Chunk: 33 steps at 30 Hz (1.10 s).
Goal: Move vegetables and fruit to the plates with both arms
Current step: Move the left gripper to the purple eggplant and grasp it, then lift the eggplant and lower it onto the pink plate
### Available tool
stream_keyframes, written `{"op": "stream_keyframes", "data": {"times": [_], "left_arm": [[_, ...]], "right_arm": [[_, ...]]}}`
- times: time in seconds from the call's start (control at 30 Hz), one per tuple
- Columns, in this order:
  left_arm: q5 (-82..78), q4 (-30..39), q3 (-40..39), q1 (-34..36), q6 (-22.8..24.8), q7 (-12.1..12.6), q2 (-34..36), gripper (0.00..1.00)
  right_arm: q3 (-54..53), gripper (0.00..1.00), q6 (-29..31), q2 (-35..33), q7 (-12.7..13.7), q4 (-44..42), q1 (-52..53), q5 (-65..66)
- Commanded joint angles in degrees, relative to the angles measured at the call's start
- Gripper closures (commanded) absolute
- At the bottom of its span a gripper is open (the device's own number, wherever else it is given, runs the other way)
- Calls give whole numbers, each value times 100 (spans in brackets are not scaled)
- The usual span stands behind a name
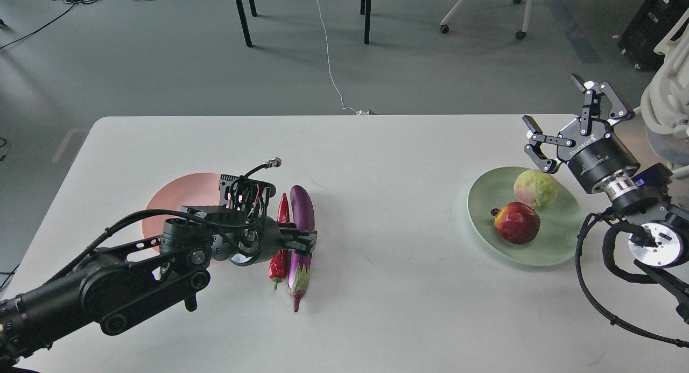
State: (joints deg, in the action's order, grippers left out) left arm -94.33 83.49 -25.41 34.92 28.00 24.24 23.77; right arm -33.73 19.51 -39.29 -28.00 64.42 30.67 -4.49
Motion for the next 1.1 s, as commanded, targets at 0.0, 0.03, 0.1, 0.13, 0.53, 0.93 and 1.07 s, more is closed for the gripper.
{"op": "stream_keyframes", "data": {"times": [0.0,0.03,0.1,0.13,0.53,0.93,1.07], "left_arm": [[64,0,-16,7,0,282,-136,82],[64,9,-16,7,0,326,-171,85],[64,35,-25,7,0,376,-224,90],[64,53,-34,7,0,376,-259,90],[1418,510,-631,392,0,376,-699,89],[1050,598,-649,1105,0,-1289,1997,89],[234,537,-369,921,0,-2211,2850,88]], "right_arm": [[7,2,0,9,0,0,0,0],[7,2,0,9,0,0,0,0],[-2,2,0,9,0,0,0,0],[-2,2,-9,9,0,0,0,0],[-2,2,-44,-9,0,18,-35,0],[16,2,-44,-18,0,35,-44,18],[-2,2,-35,-26,0,44,-88,27]]}}
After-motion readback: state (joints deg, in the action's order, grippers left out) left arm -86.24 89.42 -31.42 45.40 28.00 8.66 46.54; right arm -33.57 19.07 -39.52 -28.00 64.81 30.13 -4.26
